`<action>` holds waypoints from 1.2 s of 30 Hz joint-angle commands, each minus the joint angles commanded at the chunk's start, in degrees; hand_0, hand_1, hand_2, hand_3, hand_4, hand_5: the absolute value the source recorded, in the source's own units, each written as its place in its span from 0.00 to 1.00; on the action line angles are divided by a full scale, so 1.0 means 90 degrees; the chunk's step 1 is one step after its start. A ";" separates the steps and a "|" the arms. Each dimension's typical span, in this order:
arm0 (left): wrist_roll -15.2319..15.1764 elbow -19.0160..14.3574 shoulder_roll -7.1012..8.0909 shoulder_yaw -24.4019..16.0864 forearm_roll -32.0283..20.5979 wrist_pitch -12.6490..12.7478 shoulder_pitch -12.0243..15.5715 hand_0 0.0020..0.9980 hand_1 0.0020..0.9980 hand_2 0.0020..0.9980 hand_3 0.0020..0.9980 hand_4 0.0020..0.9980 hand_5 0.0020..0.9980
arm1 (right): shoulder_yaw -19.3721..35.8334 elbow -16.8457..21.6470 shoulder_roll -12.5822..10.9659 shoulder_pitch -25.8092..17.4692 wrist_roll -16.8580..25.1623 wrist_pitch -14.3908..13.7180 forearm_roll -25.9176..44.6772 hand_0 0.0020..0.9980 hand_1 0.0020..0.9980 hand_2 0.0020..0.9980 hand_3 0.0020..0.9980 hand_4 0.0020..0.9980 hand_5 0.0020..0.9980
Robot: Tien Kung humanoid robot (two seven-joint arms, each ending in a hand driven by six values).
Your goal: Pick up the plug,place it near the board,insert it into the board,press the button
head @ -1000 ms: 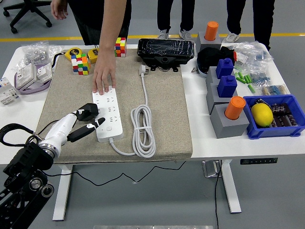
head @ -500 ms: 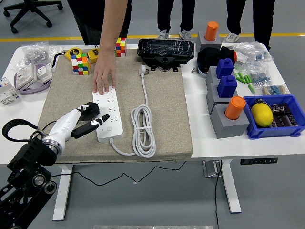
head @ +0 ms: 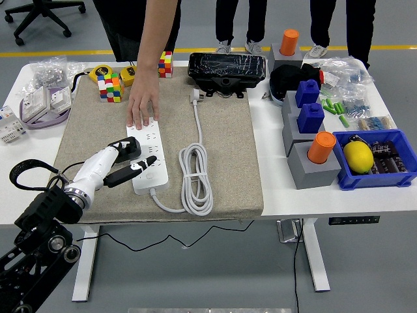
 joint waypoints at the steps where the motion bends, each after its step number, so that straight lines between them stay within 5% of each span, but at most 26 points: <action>1: -0.0045 0.0025 0.0017 0.0017 -0.0015 -0.0009 -0.0023 1.00 0.99 0.94 0.91 1.00 1.00 | -0.0003 0.0000 -0.0001 -0.0001 0.0002 0.0000 0.0004 0.78 0.71 0.71 0.77 1.00 1.00; 11: -0.0354 0.0296 0.0246 0.0385 -0.0146 -0.0059 -0.0378 1.00 0.98 0.93 0.91 1.00 1.00 | -0.0041 0.0000 -0.0011 0.0010 0.0044 0.0003 0.0055 0.78 0.71 0.71 0.76 1.00 1.00; 22: -0.0429 0.0420 0.0371 0.0518 -0.0201 -0.0071 -0.0384 1.00 0.98 0.93 0.91 1.00 1.00 | -0.0021 0.0000 -0.0018 -0.0023 0.0066 0.0006 0.0045 0.78 0.71 0.71 0.76 1.00 1.00; 36: -0.0634 0.0100 0.0401 0.0378 0.0140 0.0271 -0.0476 1.00 0.97 0.92 0.89 1.00 1.00 | -0.0006 0.0000 -0.0027 -0.0012 0.0050 0.0000 0.0031 0.78 0.71 0.71 0.76 1.00 1.00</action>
